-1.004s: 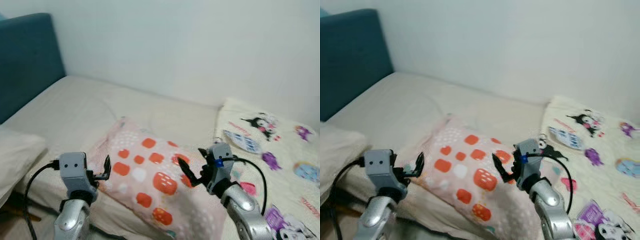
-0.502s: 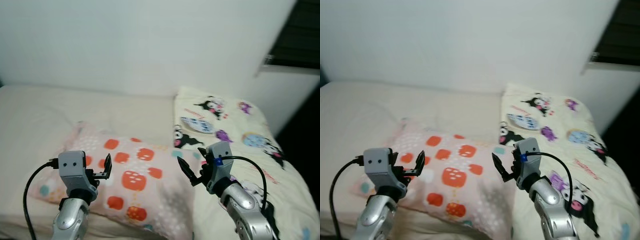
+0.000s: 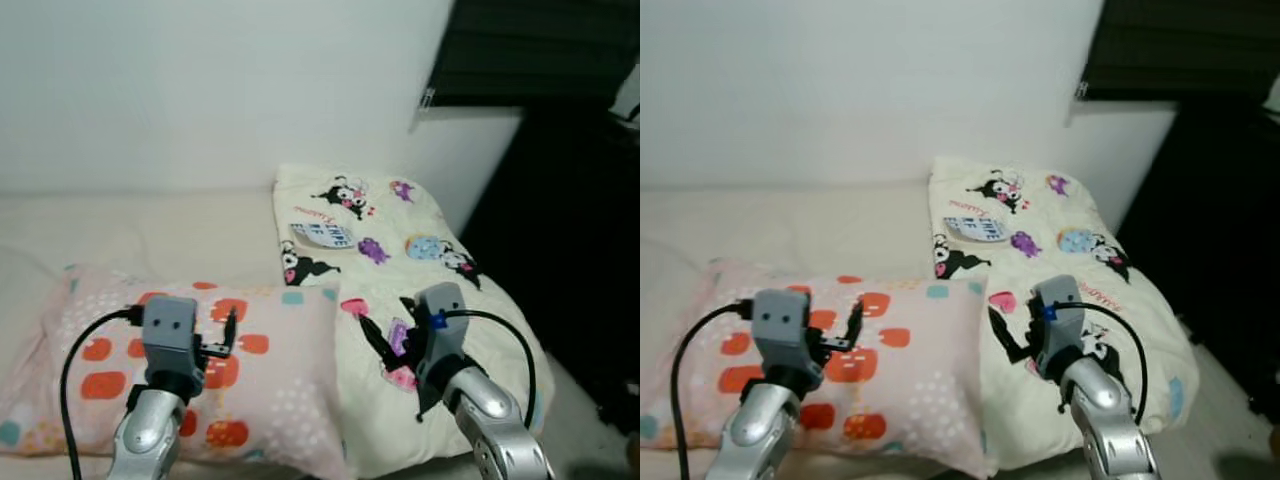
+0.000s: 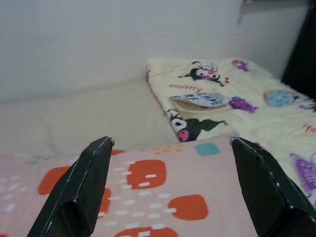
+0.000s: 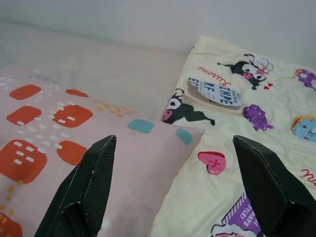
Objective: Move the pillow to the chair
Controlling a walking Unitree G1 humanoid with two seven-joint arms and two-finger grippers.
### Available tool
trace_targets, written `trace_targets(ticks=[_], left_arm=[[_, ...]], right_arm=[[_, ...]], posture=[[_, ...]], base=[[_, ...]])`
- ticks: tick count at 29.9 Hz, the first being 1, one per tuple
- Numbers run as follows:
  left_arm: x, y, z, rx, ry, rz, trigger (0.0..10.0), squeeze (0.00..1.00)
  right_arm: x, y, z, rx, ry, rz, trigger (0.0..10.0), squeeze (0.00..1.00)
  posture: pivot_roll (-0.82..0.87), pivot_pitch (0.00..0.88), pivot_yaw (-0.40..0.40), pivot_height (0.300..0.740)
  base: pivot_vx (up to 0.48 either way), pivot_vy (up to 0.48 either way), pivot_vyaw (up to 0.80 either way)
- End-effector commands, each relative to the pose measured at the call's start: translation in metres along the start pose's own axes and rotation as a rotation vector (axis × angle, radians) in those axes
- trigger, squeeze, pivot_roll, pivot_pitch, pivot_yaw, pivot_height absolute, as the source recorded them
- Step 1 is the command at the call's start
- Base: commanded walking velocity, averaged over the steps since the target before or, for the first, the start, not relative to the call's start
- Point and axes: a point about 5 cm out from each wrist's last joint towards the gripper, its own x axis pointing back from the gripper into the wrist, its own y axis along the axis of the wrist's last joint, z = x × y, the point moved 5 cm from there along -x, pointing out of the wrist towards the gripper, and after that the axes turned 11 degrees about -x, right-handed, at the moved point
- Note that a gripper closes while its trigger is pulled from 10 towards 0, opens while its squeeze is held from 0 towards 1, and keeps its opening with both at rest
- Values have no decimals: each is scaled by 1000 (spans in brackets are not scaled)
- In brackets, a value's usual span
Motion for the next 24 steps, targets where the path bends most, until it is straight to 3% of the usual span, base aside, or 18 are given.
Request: trace_targets(ticks=[1,5,7,8,12,21,22,23,24], left_arm=[[-1,2,2,-114,4,-13,10000,0],[-2,2,3,-184,12,-18,10000,0],[-7,3,7,-387,21,-35,10000,0],[-8,4,7,-419,21,-41,10000,0],[-8,6,1,-477,-17,-57,10000,0],[-7,2,-1,-508,-42,-52,10000,0],[-7,2,0,-509,-43,-49,10000,647],[-7,2,0,-509,-43,-49,10000,647],[-7,1,0,-513,-41,-45,10000,1000]], right_arm=[[1,-3,-1,4,-8,24,10000,0],[0,-5,-1,2,-10,41,10000,0],[0,-5,-2,0,-16,44,10000,0],[0,-5,-2,0,-17,45,10000,0],[0,-5,-2,1,-17,47,10000,0],[0,-5,-2,0,-17,53,10000,0],[0,-5,-2,1,-17,54,10000,0],[0,-5,-2,1,-17,54,10000,0],[0,-5,-2,1,-17,54,10000,0]], posture=[[87,0,-95,740],[86,0,-95,740],[78,0,-92,725],[78,0,-92,720],[78,0,-90,705],[79,0,-93,665],[79,0,-93,660],[79,0,-93,660],[78,0,-92,655]], base=[[0,0,0],[0,0,0],[0,0,0],[0,0,0],[0,0,0],[0,0,0],[0,0,0],[0,0,0],[0,0,0]])
